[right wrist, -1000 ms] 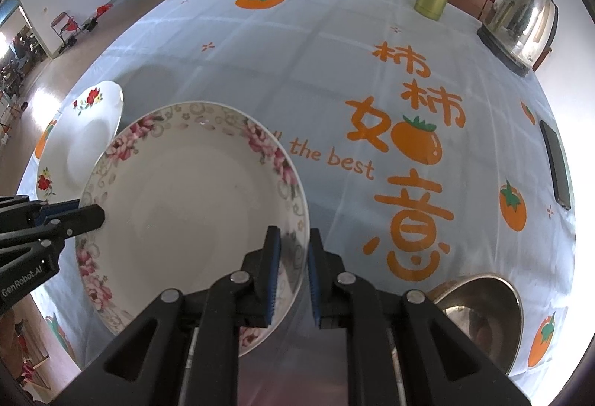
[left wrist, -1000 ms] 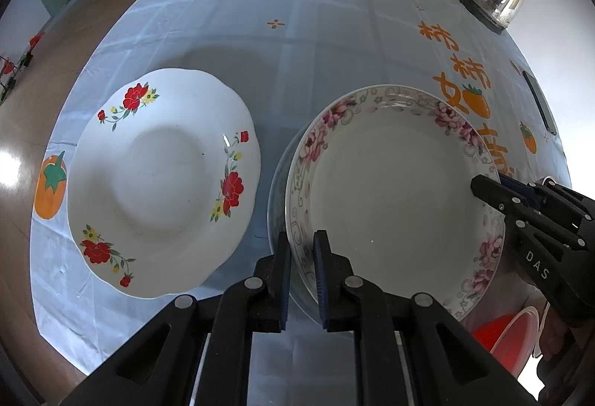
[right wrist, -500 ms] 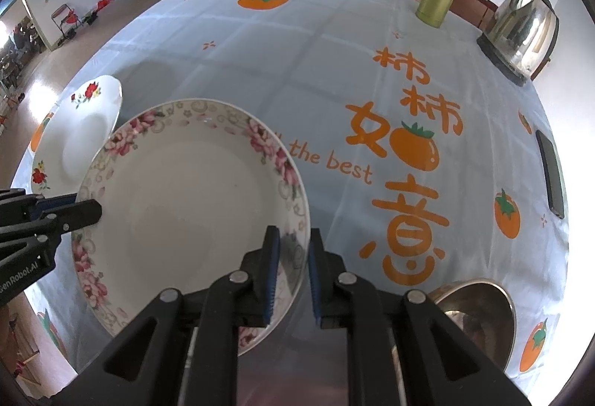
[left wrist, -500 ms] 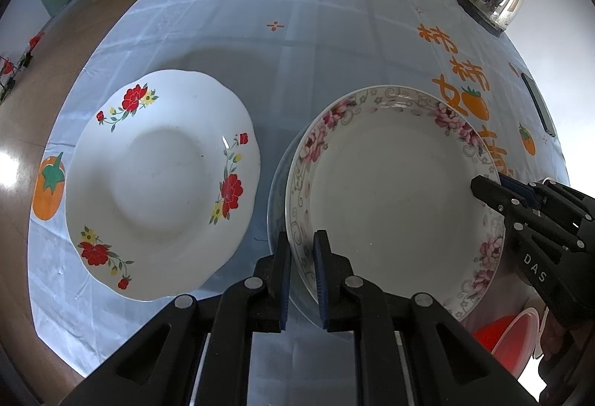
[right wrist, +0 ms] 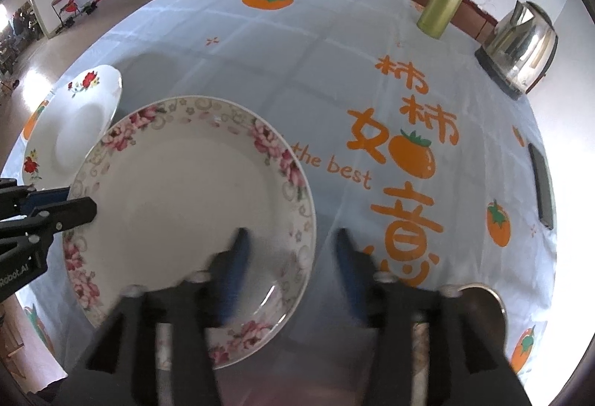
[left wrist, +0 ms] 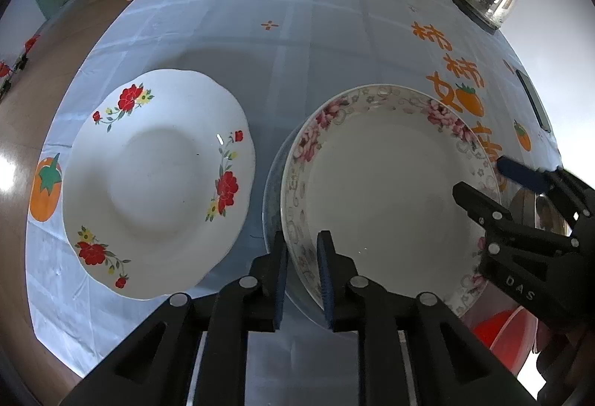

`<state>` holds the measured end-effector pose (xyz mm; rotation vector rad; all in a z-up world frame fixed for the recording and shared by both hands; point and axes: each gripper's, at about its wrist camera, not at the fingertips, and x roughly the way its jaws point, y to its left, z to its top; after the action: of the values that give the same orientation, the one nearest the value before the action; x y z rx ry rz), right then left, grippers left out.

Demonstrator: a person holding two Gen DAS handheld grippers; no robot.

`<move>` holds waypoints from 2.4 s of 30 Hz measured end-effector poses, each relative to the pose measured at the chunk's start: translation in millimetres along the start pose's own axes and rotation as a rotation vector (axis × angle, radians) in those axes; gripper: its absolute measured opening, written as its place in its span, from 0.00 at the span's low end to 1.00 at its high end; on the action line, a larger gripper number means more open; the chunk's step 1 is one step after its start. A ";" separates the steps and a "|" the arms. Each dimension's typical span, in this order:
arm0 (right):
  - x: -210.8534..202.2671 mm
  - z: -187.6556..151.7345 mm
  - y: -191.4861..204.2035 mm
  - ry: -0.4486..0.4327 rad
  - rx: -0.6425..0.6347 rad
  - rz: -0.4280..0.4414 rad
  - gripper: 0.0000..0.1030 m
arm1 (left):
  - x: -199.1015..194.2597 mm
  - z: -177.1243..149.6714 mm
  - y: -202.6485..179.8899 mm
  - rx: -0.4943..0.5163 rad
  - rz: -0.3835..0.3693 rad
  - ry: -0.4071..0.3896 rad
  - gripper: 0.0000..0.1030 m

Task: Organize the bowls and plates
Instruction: 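Open the right tool while the left tool opens, releasing the stacked plate, then grip the red-flower white plate rim with the left tool while the right tool grips it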

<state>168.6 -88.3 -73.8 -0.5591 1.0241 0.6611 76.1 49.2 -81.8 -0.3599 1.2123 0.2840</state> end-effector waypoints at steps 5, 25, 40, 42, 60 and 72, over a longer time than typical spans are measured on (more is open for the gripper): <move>-6.9 3.2 -3.7 -0.021 0.002 -0.032 0.69 | -4.1 -1.5 -7.2 0.033 0.025 -0.028 0.32; -32.2 18.2 -6.7 -0.055 0.039 0.039 0.74 | -29.6 -8.1 14.8 0.032 0.098 -0.098 0.57; -29.5 64.1 82.1 -0.048 -0.030 0.246 0.60 | -41.9 -10.5 131.3 -0.197 0.222 -0.078 0.57; -22.0 70.3 95.1 -0.037 -0.048 0.250 0.58 | -39.7 -9.3 145.0 -0.219 0.226 -0.075 0.57; 38.8 102.6 144.4 0.064 -0.141 0.210 0.24 | -14.1 6.0 191.2 -0.310 0.193 -0.045 0.57; 45.5 104.2 151.5 0.080 -0.162 0.209 0.19 | -4.4 8.4 176.1 -0.291 0.195 -0.044 0.26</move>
<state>136.0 97.7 -89.1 -0.6283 1.1201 0.9187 11.3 212.7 -95.8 -0.4852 1.1656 0.6380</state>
